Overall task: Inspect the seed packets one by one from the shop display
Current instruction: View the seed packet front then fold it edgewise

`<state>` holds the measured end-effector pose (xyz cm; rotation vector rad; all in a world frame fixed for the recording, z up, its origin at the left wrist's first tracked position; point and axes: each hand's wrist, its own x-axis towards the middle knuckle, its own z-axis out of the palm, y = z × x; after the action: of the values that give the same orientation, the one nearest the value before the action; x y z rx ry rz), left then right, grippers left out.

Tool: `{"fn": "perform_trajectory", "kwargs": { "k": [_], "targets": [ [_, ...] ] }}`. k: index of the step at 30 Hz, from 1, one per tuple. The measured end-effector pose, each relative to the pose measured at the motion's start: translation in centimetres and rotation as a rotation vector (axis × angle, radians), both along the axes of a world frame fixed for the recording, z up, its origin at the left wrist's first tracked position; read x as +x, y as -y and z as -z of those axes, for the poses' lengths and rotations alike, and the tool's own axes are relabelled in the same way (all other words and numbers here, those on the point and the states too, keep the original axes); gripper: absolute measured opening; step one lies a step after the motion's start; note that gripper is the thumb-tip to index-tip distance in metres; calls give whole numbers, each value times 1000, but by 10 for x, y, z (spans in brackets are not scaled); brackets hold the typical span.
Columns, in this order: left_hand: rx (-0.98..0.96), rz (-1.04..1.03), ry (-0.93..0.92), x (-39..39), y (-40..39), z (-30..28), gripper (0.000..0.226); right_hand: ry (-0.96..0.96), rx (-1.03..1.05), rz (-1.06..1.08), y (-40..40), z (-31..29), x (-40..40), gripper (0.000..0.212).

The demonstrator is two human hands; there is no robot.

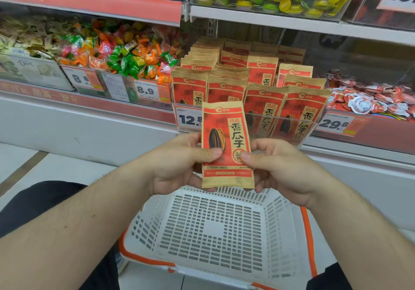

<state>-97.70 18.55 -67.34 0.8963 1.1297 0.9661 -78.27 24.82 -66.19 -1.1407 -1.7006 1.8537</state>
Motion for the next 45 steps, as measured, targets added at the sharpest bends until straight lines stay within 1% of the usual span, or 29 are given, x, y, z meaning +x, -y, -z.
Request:
{"fn": "perform_trajectory", "kwargs": {
  "k": [2,7,13,17,25,27,28,30,31,32,33,35,37,40,41,43,44,45],
  "targets": [
    [-68,19,63,0,0,-2,45,-18,-84,0,0,-1,0,45],
    [-234,-4,192,-1,-3,-5,39,-66,-266,2,2,-1,-3,38],
    [-329,-54,310,0,-4,-7,40,-121,-473,87,3,1,-7,33],
    [-337,-67,324,-1,-5,-5,38,-138,-526,109,3,0,-9,34],
    [-334,-59,314,-2,-6,-6,37,-135,-543,105,3,0,-9,35],
    [-336,-57,286,-2,-5,-7,36,-117,-516,104,4,-1,-9,30],
    [-327,-59,219,0,-5,-5,35,-90,-473,99,5,-1,-9,23],
    [-261,-66,-41,2,-5,4,37,17,-309,87,8,1,-12,12],
    [-223,-77,-163,3,-6,9,45,77,-209,87,10,3,-13,11],
    [-204,-82,-247,5,-6,14,51,129,-111,91,12,5,-15,17],
    [-192,-59,-296,7,-6,16,50,171,-23,89,14,8,-17,26],
    [-193,8,-313,11,-4,15,35,240,131,55,20,13,-22,38],
    [-204,4,-266,14,-4,15,31,295,245,19,24,17,-25,45],
    [-192,-18,-225,17,-5,17,23,305,298,-45,26,18,-26,49],
    [-183,-28,-215,17,-5,18,18,286,279,-58,26,16,-25,46],
    [-157,-43,-199,16,-6,18,10,229,234,-40,23,13,-21,31],
    [-142,-44,-192,15,-7,18,11,196,224,-5,20,12,-20,21],
    [-127,-38,-192,15,-7,18,18,171,231,40,17,13,-19,15]
  ]
}}
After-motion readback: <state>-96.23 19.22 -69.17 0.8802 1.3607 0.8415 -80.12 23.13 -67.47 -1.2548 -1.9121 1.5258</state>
